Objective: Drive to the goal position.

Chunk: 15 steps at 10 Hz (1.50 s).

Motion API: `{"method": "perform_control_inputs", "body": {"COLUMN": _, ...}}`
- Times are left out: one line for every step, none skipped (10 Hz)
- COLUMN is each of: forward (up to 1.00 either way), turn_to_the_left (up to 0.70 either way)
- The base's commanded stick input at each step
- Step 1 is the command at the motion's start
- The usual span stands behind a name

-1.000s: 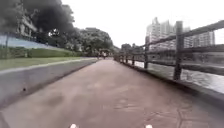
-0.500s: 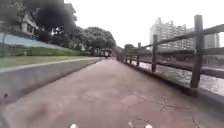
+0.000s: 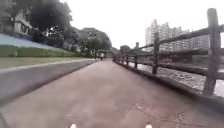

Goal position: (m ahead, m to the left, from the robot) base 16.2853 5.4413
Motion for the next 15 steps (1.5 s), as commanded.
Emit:
{"method": "perform_control_inputs", "body": {"forward": 1.00, "turn_to_the_left": 0.00}}
{"method": "perform_control_inputs", "body": {"forward": 1.00, "turn_to_the_left": 0.00}}
{"method": "perform_control_inputs", "body": {"forward": 1.00, "turn_to_the_left": 0.00}}
{"method": "perform_control_inputs", "body": {"forward": 1.00, "turn_to_the_left": 0.00}}
{"method": "perform_control_inputs", "body": {"forward": 1.00, "turn_to_the_left": 0.00}}
{"method": "perform_control_inputs", "body": {"forward": 1.00, "turn_to_the_left": 0.00}}
{"method": "perform_control_inputs", "body": {"forward": 1.00, "turn_to_the_left": 0.00}}
{"method": "perform_control_inputs", "body": {"forward": 1.00, "turn_to_the_left": 0.00}}
{"method": "perform_control_inputs", "body": {"forward": 1.00, "turn_to_the_left": 0.00}}
{"method": "perform_control_inputs", "body": {"forward": 1.00, "turn_to_the_left": 0.00}}
{"method": "perform_control_inputs", "body": {"forward": 1.00, "turn_to_the_left": 0.00}}
{"method": "perform_control_inputs", "body": {"forward": 1.00, "turn_to_the_left": 0.00}}
{"method": "perform_control_inputs", "body": {"forward": 1.00, "turn_to_the_left": -0.40}}
{"method": "perform_control_inputs", "body": {"forward": 1.00, "turn_to_the_left": -0.40}}
{"method": "perform_control_inputs", "body": {"forward": 1.00, "turn_to_the_left": -0.30}}
